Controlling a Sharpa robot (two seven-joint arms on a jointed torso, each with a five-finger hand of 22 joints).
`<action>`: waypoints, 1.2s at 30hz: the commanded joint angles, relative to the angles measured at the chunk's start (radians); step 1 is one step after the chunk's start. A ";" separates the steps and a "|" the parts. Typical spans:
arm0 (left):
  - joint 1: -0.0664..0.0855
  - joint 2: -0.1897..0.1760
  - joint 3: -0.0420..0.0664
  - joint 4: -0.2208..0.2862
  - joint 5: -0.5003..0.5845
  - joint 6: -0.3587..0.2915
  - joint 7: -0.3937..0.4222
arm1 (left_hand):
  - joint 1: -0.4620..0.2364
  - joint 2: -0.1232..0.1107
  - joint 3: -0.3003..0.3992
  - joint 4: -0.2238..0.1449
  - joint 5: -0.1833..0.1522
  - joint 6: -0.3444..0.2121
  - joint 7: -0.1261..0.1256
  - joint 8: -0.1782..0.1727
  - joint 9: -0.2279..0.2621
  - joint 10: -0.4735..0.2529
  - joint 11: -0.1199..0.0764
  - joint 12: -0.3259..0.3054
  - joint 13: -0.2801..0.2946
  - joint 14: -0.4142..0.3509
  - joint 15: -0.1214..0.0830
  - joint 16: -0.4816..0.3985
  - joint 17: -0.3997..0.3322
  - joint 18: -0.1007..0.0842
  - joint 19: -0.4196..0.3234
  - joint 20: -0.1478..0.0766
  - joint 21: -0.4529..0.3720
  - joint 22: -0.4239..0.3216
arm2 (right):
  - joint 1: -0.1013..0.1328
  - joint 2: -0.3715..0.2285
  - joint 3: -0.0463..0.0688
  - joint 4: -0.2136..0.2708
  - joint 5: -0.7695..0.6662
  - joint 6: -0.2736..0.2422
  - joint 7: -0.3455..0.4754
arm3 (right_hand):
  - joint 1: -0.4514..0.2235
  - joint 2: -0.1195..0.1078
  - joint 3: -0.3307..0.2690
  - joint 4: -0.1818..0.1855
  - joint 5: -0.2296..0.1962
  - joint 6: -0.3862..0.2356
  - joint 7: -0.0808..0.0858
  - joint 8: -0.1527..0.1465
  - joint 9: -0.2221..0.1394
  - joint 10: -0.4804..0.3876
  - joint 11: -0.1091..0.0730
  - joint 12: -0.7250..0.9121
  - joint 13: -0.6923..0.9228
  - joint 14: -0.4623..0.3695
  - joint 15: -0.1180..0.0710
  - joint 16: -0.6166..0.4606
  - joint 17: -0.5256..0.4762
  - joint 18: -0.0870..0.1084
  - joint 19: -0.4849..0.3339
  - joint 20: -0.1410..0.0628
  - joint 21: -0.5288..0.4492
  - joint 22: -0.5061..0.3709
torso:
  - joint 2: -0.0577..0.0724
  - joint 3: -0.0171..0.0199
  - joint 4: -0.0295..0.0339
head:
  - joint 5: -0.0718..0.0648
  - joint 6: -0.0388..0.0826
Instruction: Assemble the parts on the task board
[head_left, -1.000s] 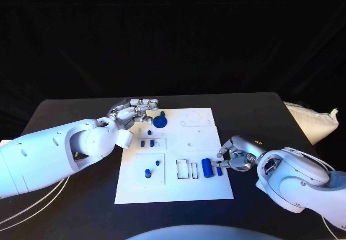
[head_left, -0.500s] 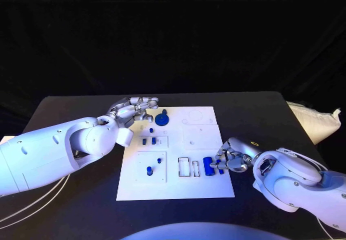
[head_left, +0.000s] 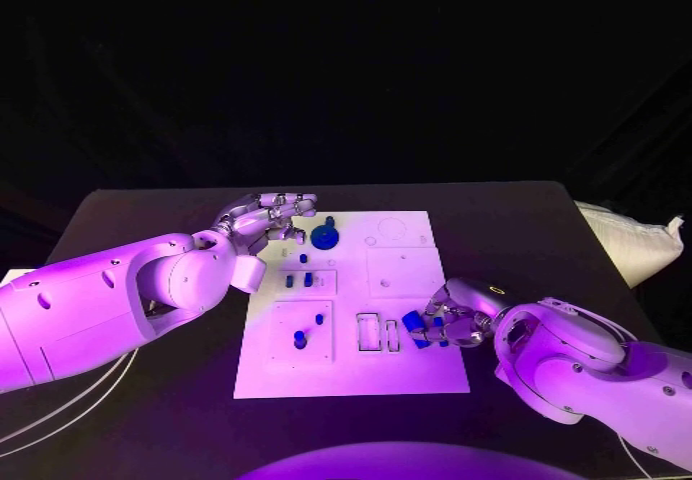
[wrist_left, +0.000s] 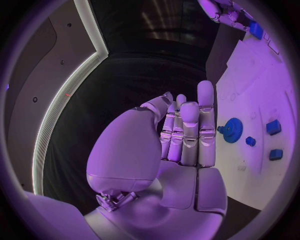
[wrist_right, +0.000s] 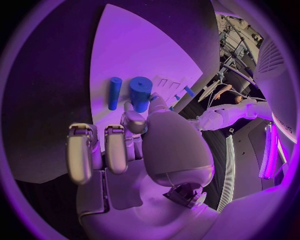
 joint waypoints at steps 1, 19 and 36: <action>0.000 -0.001 0.001 0.004 0.000 0.018 0.004 | -0.007 0.001 -0.006 0.002 0.005 -0.008 -0.002 0.004 0.000 -0.007 0.000 0.005 0.001 -0.007 0.003 0.000 -0.001 0.018 -0.001 0.006 -0.006 -0.001 | -0.006 0.012 -0.001 -0.011 -0.014 0.037 -0.005 | 0.015 0.007 -0.004 0.001 -0.003 -0.003 0.000 0.007 0.002 -0.004 -0.002 -0.003 0.003 0.063 -0.002 -0.003 0.034 -0.009 -0.005 0.003 -0.002 0.087 | 0.000 0.0001 0.0015 | 0.001 -0.002; 0.000 -0.012 0.001 0.009 0.000 0.021 -0.001 | -0.007 0.001 -0.006 0.001 0.006 -0.008 -0.002 0.004 0.000 -0.009 0.000 0.006 0.001 -0.008 0.003 0.000 -0.002 0.018 -0.001 0.006 -0.007 -0.001 | -0.023 0.051 -0.002 -0.033 -0.064 -0.054 0.037 | 0.148 0.089 0.053 -0.027 -0.034 0.067 -0.029 0.047 0.025 0.015 -0.027 0.013 0.048 0.073 -0.021 0.021 0.081 -0.015 0.013 -0.012 0.013 0.115 | 0.000 0.0024 0.0005 | 0.007 -0.009; -0.001 -0.017 0.001 0.015 -0.003 0.025 -0.008 | -0.003 0.000 -0.006 -0.002 0.006 -0.010 -0.002 0.005 0.000 -0.011 0.000 0.007 0.002 -0.009 0.003 0.000 -0.004 0.018 -0.001 0.007 -0.007 -0.002 | -0.012 0.039 0.009 0.030 0.135 -0.153 0.065 | 0.115 0.088 0.074 0.006 0.047 0.067 -0.028 0.036 0.036 0.021 -0.028 -0.011 0.048 0.071 -0.024 0.017 0.073 -0.016 0.015 -0.018 0.015 0.118 | -0.001 -0.0001 0.0067 | 0.007 -0.005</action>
